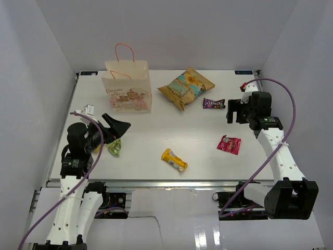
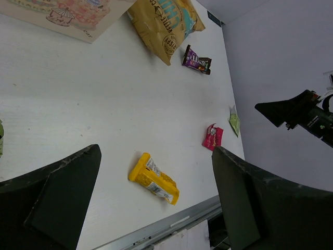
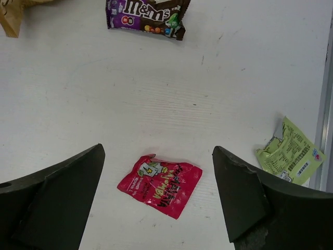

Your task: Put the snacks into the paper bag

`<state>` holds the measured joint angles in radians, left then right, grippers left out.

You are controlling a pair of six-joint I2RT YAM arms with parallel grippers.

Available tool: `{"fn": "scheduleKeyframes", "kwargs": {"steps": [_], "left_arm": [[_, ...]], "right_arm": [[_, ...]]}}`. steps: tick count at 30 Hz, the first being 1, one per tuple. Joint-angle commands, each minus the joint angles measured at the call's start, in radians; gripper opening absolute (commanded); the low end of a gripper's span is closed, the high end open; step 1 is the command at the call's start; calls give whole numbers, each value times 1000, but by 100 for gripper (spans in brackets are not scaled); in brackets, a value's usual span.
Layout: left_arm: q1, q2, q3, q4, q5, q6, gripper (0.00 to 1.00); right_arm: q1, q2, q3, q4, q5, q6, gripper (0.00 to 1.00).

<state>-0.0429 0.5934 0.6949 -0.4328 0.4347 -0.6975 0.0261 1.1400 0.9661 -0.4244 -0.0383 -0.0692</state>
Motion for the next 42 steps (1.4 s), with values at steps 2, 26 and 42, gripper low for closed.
{"fn": "scheduleKeyframes", "kwargs": {"steps": [2,26,42], "left_arm": [[3,14,-2,28,24,3,98],[3,49,-60,111,46,-172,98],[3,40,-121,143,24,-272,98]], "right_arm": [[-2,-8,42,44,-122,-95,90],[485,541,412,206,169,-271,92],[523,1033,833,150,248,-256,85]]}}
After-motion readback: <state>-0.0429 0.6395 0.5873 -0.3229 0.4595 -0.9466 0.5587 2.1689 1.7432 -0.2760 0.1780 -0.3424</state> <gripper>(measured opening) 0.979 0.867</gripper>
